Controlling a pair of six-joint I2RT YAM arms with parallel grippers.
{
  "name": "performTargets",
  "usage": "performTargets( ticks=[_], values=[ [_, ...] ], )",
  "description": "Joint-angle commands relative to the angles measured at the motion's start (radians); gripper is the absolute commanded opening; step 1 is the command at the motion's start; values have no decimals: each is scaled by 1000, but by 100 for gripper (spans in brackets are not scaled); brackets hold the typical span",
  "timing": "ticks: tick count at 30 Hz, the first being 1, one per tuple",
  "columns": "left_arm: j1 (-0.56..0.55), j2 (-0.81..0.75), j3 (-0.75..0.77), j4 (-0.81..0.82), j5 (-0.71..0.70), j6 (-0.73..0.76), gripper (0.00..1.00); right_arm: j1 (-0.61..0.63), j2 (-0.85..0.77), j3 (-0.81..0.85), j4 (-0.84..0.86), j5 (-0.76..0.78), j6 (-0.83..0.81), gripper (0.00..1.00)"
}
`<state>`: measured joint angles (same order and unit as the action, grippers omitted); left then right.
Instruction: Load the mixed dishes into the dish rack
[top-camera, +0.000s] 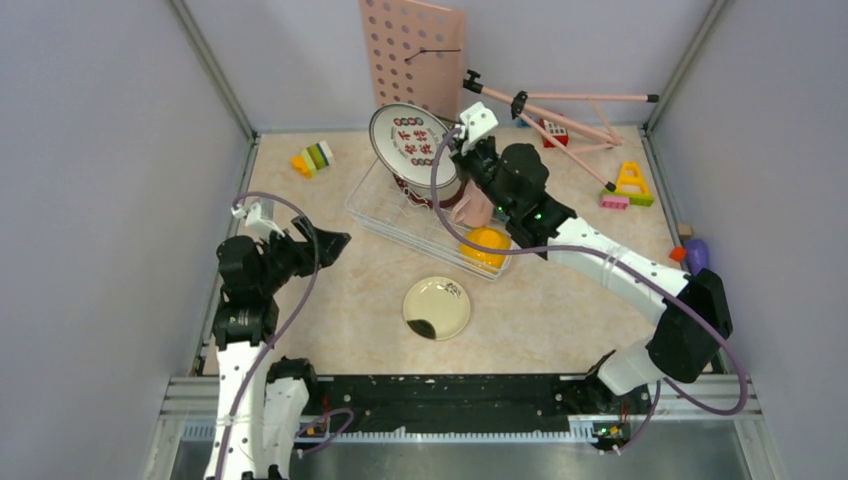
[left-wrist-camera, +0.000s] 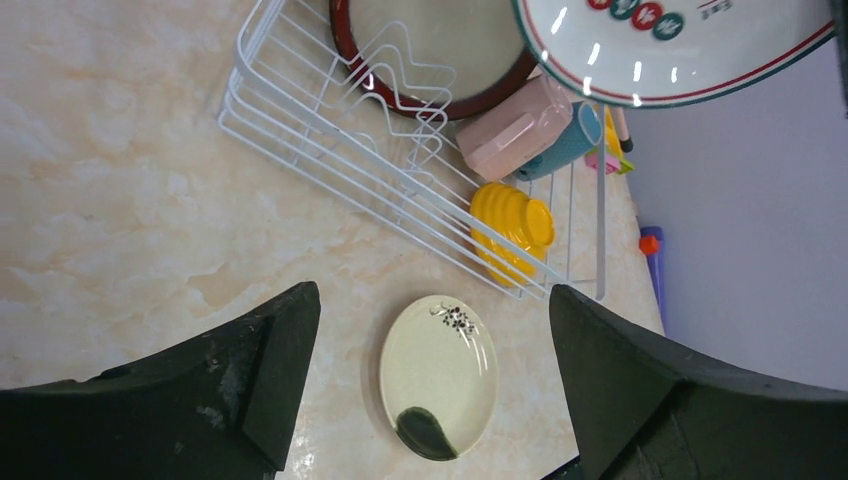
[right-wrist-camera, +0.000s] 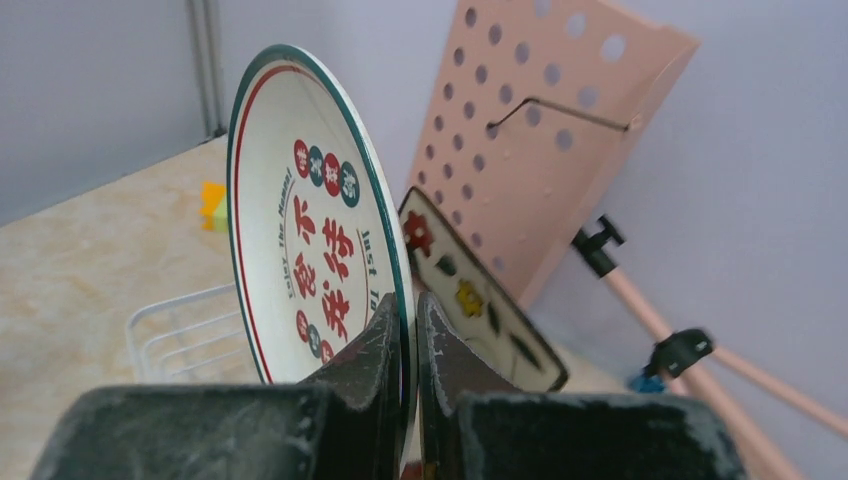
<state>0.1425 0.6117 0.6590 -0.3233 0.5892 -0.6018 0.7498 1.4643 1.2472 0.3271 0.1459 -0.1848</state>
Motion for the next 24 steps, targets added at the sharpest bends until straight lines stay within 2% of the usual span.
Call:
performTargets(
  ticks=[1,10,24],
  values=[
    [-33,17,-10,53,-51,57,89,0,-6,6,209,34,-271,0],
    [-60,-1,-6,16,-122,56,88,1,88,-46,365,8,-399,0],
    [-61,20,-8,17,-105,51,88,-3,230,-48,371,-38,-512,0]
  ],
)
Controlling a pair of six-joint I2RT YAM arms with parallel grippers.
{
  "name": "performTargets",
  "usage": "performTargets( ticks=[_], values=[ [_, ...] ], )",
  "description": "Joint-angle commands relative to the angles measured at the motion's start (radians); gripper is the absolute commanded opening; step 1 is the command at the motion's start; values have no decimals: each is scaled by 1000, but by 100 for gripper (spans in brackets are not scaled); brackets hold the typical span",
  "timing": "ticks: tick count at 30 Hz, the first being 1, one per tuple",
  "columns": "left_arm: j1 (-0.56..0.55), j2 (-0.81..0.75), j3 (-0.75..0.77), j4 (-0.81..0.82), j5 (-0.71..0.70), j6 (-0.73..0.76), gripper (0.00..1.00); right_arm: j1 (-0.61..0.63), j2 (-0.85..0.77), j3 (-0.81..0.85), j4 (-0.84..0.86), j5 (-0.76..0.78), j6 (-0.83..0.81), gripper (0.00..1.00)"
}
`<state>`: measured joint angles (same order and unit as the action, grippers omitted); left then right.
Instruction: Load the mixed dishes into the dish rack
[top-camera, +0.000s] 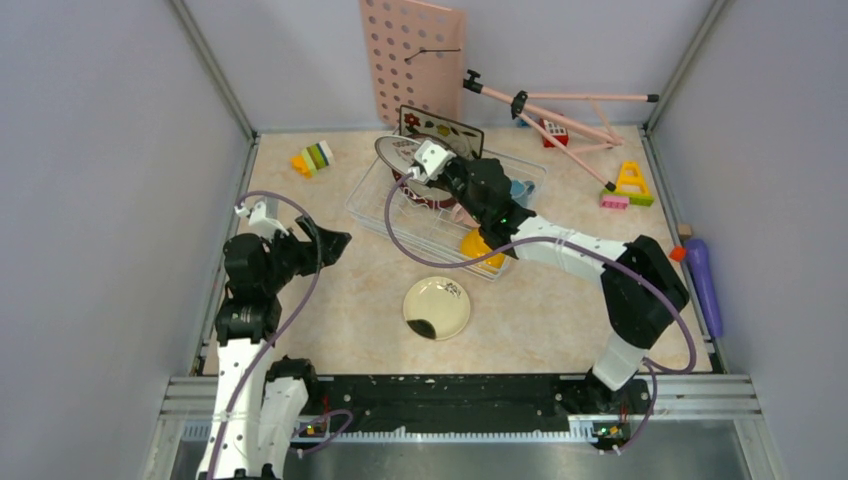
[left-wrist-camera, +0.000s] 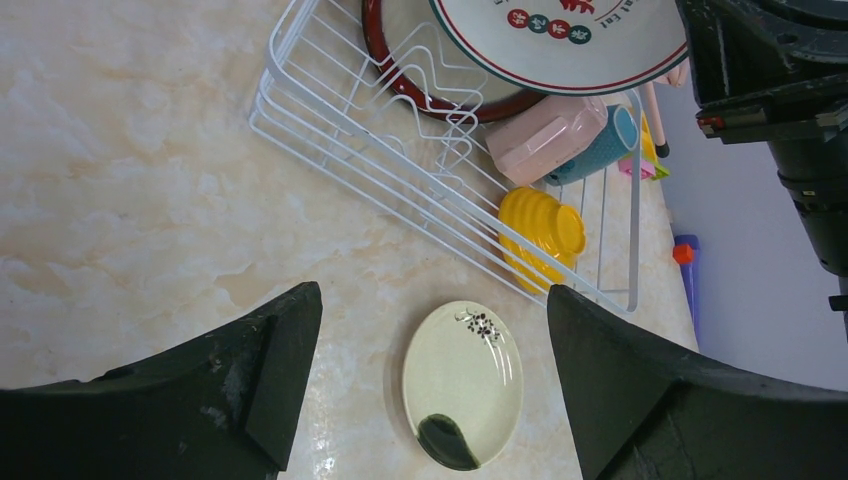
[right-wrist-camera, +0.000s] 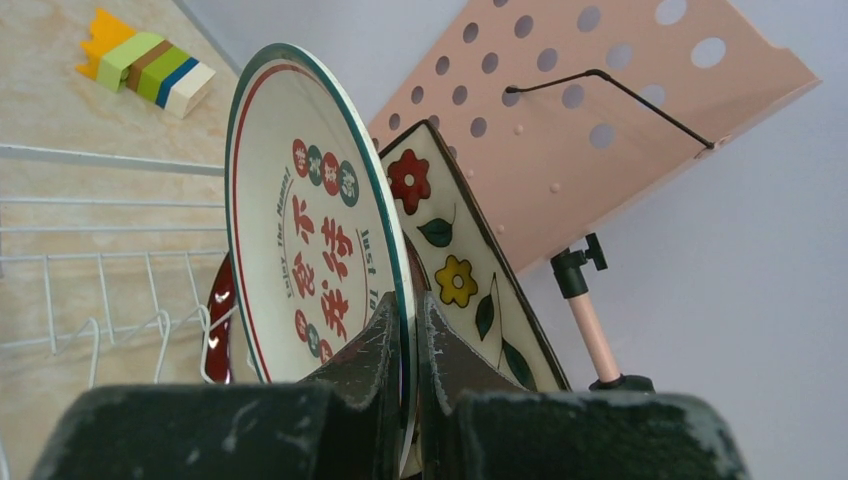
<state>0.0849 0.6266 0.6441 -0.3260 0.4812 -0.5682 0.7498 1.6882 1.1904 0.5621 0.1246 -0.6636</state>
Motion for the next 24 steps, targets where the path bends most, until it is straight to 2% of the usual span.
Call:
performTargets(
  ticks=[1,11,19,20,23,24],
  values=[
    [-3,4,8,19,3,18,88,-4,10,8,135,-20,-33,0],
    [-2,11,3,20,4,12,88,-18,59,-57,184,-24,28,0],
    [-2,26,0,23,18,7,88,-19,70,-136,297,63,108,0],
    [-2,29,-3,27,26,5,88,-19,69,-135,302,84,123,10],
    [-2,59,-8,41,60,-6,89,-20,54,-102,237,127,166,53],
    [-2,82,-7,40,75,-7,89,-20,47,-83,185,128,178,58]
  ],
)
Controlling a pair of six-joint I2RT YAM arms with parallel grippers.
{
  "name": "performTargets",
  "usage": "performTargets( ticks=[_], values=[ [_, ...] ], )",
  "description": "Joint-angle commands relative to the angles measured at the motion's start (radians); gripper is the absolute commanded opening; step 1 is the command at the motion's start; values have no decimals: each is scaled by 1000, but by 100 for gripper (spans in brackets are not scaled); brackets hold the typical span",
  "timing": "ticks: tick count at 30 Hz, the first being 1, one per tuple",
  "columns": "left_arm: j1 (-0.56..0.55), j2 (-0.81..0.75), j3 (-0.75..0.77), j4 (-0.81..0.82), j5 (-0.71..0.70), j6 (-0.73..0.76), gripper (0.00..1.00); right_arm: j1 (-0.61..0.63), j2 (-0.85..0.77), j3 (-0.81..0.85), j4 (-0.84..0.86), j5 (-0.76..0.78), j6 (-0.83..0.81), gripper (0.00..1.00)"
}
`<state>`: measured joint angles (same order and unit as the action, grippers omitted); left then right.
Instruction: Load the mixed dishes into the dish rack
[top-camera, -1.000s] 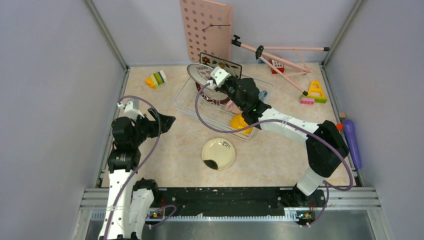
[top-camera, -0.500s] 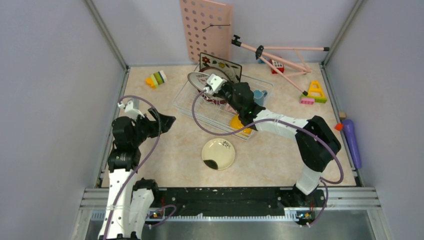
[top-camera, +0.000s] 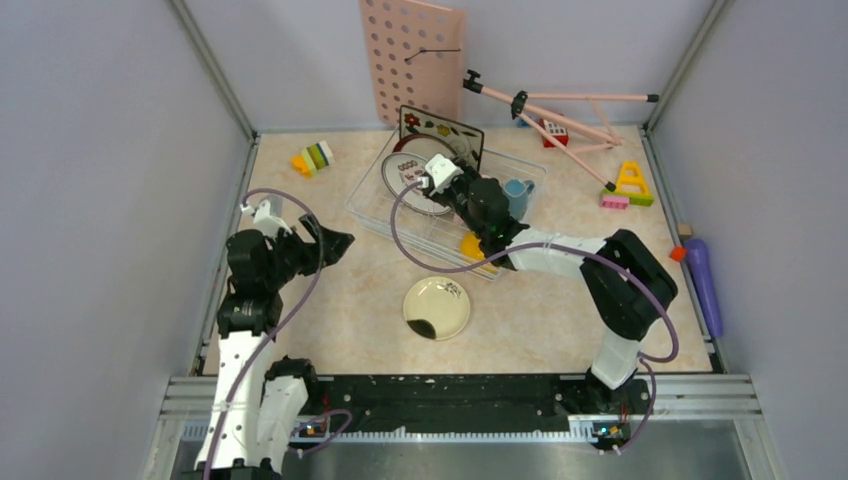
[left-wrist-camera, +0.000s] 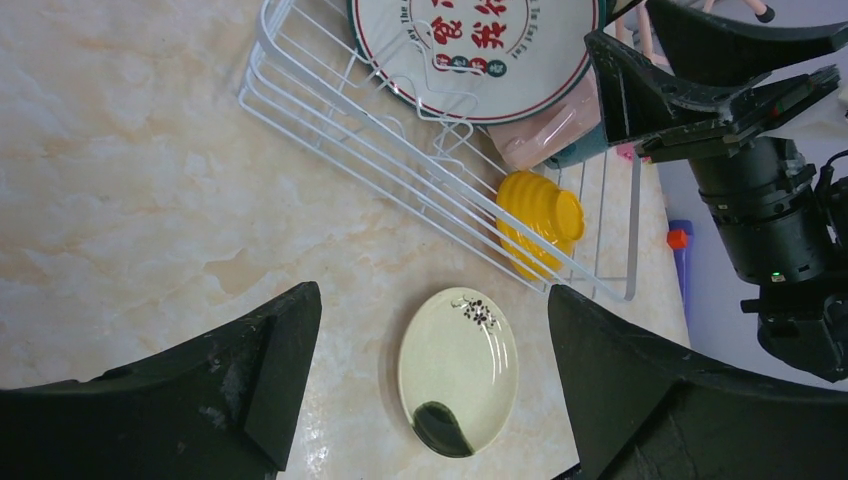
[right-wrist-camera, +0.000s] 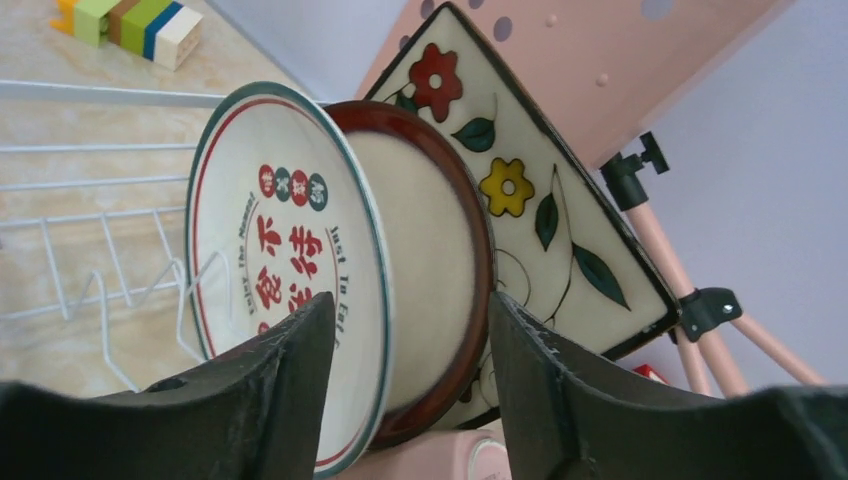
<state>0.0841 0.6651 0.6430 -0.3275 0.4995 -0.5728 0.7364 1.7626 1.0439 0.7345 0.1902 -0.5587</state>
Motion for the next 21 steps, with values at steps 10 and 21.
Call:
performTargets(
  ticks=[10,21],
  values=[
    [-99,203,-32,94,119,-137,91,-6,-233,53,-256,17,264,66],
    [-419,240,-172,198,-170,-244,85,-5,-585,-110,-641,-104,786,69]
  ],
)
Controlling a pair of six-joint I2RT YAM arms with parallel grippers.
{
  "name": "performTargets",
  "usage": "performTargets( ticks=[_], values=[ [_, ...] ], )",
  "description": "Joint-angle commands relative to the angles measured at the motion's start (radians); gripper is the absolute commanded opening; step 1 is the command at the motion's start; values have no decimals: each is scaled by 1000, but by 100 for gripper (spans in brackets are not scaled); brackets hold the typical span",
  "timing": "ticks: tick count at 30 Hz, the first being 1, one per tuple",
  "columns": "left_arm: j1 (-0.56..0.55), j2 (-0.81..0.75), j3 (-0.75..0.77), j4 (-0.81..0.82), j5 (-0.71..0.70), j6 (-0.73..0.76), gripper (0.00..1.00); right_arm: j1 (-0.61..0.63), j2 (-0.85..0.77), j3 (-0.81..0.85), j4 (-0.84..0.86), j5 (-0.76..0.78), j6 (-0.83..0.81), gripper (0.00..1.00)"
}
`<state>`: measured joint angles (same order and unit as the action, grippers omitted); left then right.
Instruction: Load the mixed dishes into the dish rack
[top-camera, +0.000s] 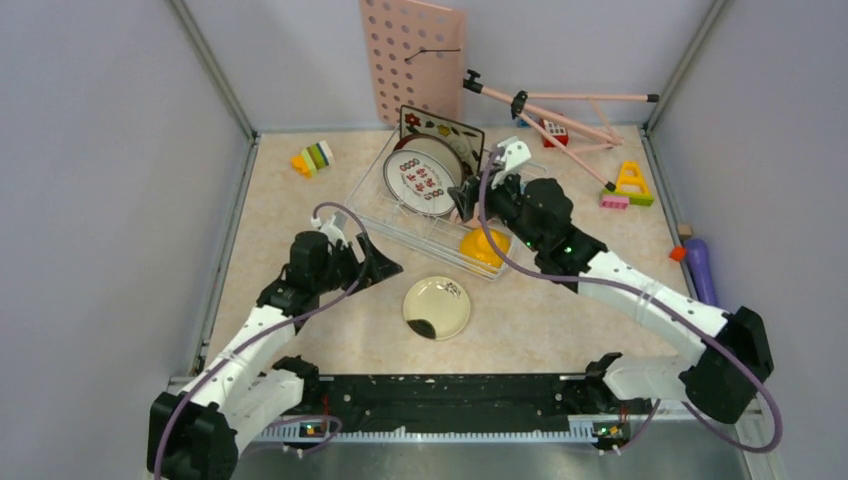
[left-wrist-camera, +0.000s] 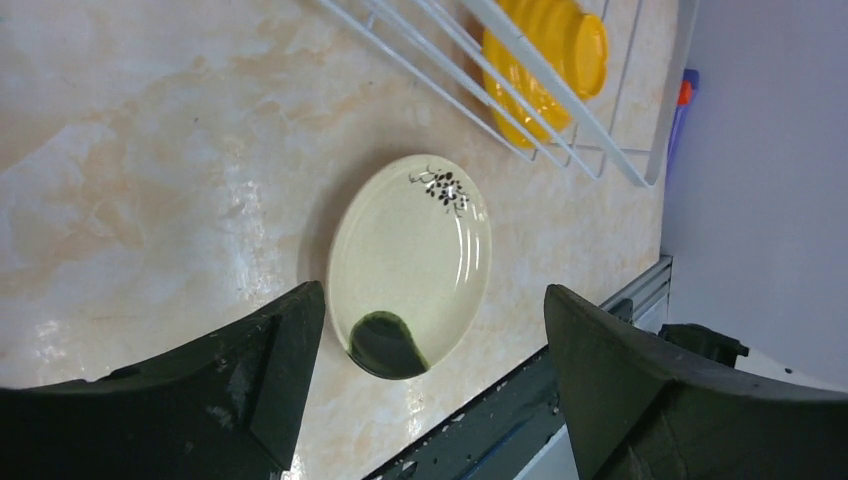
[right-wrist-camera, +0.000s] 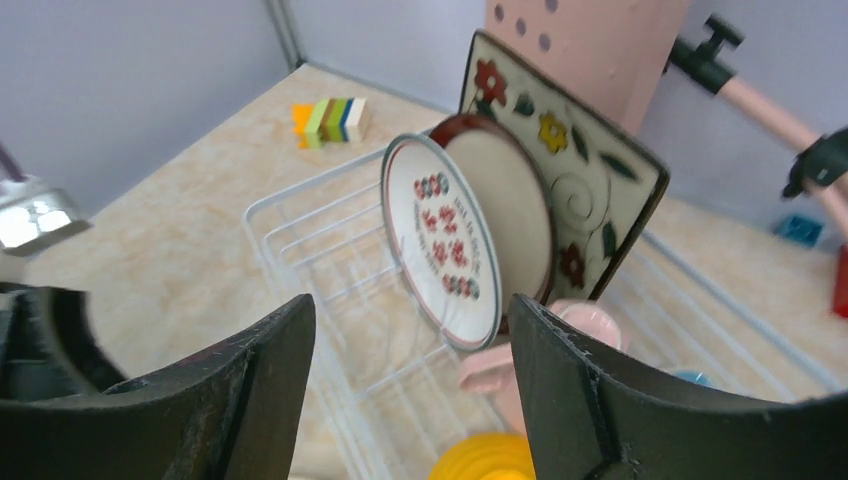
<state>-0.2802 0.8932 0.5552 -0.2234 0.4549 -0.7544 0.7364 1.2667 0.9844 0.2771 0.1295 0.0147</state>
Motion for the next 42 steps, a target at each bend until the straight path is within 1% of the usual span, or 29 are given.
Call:
performTargets(
  ticks=[1,4,7,8,9,15,18,20,22,24,25,27,29,30,31,33,37,40,42],
  values=[
    [-76,13,-119,124,-148,-95,85,-4,-118,-69,-203,-40,243,70],
    [-107,23,-223,269,-186,-171,83,-4,-212,-140,-214,-36,296,70],
    [-140,59,-262,313,-240,-201,80,-4,-291,-200,-184,-4,344,70],
    [-150,75,-256,304,-264,-211,75,-5,-310,-214,-179,5,355,70],
    [-159,99,-242,284,-278,-215,72,-4,-326,-220,-180,10,360,70],
    [-223,240,-183,267,-271,-177,71,-5,-358,-225,-229,35,385,70],
    [-288,302,-117,148,-333,-140,69,-4,-366,-239,-212,23,408,70],
    [-308,349,-79,93,-347,-123,67,-3,-367,-245,-202,14,420,70],
    [-321,392,-66,86,-329,-119,64,-4,-367,-244,-202,10,424,70],
    [-339,438,-57,99,-306,-118,61,-4,-367,-241,-207,20,434,73],
    [-345,468,-49,99,-297,-115,58,-3,-367,-240,-208,27,441,74],
    [-349,518,-35,99,-287,-110,49,-3,-368,-238,-210,20,450,74],
    [-349,542,-35,101,-307,-111,30,-4,-368,-235,-219,0,458,75],
    [-349,542,-39,106,-323,-109,17,-4,-372,-234,-230,-8,460,75],
    [-350,534,-41,103,-342,-108,9,-5,-377,-233,-241,-11,465,75],
    [-350,501,-40,79,-381,-114,0,-4,-396,-238,-254,-12,471,75],
    [-350,387,-23,29,-396,-105,0,-4,-438,-261,-249,-47,482,77],
    [-350,285,26,-55,-393,-43,0,-4,-433,-247,-272,-89,496,78],
    [-350,218,64,-107,-361,22,0,-3,-415,-219,-327,-124,497,79]
  ],
)
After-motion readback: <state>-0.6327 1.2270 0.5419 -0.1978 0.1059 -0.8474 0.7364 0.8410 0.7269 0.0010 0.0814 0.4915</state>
